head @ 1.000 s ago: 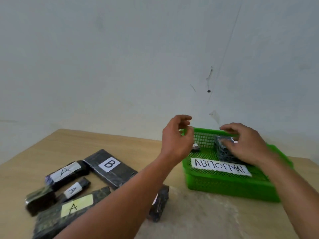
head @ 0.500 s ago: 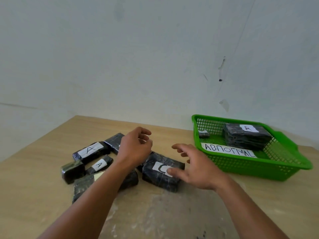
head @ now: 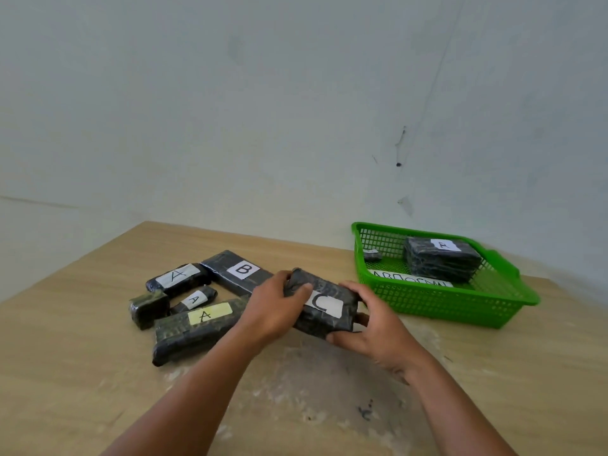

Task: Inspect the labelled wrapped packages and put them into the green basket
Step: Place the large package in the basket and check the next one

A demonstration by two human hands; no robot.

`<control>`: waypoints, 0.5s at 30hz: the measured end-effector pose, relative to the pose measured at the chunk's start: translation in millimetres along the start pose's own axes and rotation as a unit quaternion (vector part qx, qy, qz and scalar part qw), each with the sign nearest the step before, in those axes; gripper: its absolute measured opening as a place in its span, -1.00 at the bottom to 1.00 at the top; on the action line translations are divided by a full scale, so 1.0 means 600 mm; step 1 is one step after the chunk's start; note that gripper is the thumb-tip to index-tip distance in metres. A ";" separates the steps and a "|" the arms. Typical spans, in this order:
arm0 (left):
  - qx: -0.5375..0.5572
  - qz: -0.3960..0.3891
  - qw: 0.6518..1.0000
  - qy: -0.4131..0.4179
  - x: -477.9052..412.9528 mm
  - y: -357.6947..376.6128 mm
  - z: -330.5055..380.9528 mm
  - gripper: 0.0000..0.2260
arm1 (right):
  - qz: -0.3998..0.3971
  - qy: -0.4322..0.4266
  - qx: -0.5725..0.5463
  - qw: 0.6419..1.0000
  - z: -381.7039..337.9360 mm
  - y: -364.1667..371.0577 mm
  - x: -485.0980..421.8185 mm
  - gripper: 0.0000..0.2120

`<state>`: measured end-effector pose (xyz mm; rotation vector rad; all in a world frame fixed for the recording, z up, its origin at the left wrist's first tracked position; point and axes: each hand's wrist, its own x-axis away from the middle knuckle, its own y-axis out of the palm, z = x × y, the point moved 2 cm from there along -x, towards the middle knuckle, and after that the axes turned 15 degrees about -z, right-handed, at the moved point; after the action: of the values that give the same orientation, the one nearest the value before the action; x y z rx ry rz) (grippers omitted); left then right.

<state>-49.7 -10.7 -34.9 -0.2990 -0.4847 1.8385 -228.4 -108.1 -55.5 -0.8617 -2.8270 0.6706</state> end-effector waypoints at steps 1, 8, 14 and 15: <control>0.066 -0.026 0.998 -0.003 0.000 0.008 0.000 -0.82 | -0.001 -0.011 -0.029 1.000 0.000 -0.004 0.005 -0.17; 0.316 -0.143 0.937 0.029 -0.013 0.062 -0.013 -0.74 | -0.062 -0.087 -0.340 0.934 0.027 -0.012 0.017 -0.26; 0.337 -0.183 0.923 0.044 -0.017 0.070 -0.020 -0.82 | -0.034 -0.091 -0.388 0.917 0.042 -0.004 0.003 -0.57; 0.341 -0.184 0.921 0.045 -0.016 0.069 -0.021 -0.82 | -0.026 -0.094 -0.379 0.920 0.042 -0.003 0.003 -0.61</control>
<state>-76.2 -28.3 -66.0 0.1772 0.1747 1.5036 -236.5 -118.4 -77.4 -0.8179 -3.2908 -0.4313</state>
